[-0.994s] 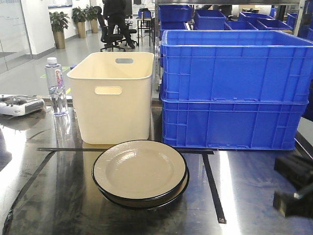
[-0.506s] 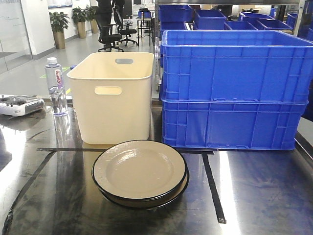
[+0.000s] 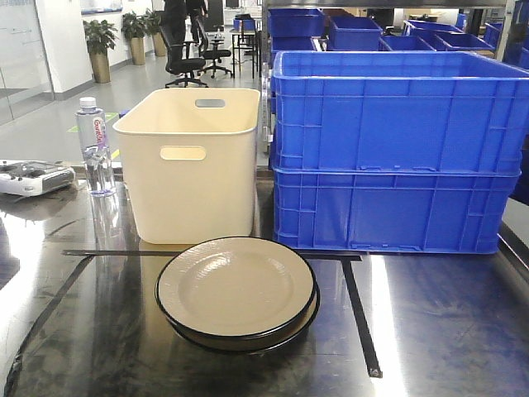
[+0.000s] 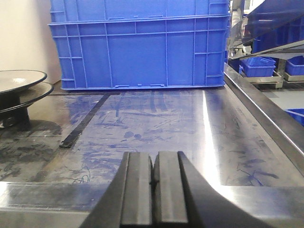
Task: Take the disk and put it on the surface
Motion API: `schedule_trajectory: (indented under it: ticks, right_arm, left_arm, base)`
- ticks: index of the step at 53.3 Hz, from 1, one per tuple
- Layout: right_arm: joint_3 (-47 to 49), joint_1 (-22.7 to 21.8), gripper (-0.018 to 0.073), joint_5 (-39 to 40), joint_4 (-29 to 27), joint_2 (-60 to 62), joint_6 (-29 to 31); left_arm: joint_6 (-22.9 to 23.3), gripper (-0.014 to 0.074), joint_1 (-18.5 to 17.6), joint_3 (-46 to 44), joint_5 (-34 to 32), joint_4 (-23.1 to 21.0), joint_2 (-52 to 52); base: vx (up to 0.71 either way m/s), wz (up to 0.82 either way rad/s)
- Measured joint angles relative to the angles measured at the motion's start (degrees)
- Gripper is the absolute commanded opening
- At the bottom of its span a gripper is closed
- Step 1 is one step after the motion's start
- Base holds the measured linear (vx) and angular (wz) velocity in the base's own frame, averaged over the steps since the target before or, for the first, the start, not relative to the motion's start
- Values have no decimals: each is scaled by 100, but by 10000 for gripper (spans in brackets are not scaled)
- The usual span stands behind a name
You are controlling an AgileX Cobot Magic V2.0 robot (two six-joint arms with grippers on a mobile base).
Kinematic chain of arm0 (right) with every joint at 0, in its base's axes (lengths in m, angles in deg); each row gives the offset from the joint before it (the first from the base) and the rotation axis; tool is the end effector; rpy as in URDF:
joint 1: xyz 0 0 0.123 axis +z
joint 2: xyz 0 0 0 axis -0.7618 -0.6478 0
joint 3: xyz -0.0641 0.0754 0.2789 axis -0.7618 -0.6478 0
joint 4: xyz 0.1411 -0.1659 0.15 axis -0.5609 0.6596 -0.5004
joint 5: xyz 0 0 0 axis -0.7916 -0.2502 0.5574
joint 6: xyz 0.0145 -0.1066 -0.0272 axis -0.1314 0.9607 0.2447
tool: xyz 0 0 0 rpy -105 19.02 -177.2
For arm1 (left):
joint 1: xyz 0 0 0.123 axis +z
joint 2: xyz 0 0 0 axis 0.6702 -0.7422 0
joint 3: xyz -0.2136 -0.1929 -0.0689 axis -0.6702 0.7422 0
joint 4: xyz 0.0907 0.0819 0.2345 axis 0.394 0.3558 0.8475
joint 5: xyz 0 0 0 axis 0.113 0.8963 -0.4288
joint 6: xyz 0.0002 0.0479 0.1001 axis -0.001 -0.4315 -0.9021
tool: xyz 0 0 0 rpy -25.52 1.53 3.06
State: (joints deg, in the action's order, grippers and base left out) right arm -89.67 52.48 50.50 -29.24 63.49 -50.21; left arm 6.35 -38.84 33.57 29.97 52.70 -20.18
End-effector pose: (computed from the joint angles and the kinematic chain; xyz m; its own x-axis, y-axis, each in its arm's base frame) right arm 0.0788 0.0026 0.1978 0.0009 0.0721 -0.9974 -0.0379 0.9967 0.0720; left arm 0.0782 0.0042 0.1928 -0.0455 0.0392 -0.9982 -0.0524 0.9978 0.0415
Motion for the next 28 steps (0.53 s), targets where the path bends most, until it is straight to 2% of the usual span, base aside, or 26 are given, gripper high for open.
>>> schedule_trajectory:
  ticks: [28]
  right_arm:
    - [0, 0, -9, -17, 0, 0, 0]
  left_arm:
    - [0, -1, 0, 0, 0, 5, 0]
  base:
    - [0, 0]
